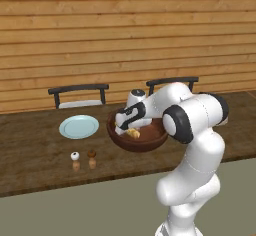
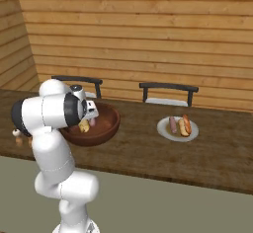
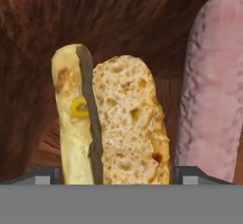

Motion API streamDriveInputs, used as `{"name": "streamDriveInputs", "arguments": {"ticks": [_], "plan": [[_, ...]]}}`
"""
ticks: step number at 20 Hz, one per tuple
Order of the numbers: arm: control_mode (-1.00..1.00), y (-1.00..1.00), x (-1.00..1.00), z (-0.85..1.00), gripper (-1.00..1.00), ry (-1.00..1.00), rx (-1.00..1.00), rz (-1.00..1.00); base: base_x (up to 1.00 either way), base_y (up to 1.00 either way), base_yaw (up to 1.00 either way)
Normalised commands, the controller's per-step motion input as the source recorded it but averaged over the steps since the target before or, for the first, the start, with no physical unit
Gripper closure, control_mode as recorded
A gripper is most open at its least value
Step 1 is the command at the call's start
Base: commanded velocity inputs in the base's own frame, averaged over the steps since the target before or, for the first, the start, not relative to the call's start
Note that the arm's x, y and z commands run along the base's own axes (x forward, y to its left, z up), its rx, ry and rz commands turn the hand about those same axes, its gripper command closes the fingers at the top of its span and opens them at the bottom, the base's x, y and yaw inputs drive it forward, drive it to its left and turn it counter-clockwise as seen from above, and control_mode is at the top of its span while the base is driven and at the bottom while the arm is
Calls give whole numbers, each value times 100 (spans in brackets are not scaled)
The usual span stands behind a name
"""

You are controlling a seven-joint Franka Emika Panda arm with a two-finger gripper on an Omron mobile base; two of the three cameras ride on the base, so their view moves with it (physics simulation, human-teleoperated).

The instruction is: Place one bun and one sausage from the bowl on each plate.

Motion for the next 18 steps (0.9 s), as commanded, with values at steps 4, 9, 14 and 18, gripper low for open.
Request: {"name": "streamDriveInputs", "arguments": {"ticks": [4, 9, 14, 18], "plan": [[-100, 0, -11, -7, 100, -6, 0, -3, 0, 0, 0], [-100, 2, -3, 6, 100, -9, 0, 0, 0, 0, 0], [-100, 36, 0, 67, 100, -1, -2, -3, 0, 0, 0], [-100, 70, 0, 100, 100, 0, 0, -5, 0, 0, 0]]}}
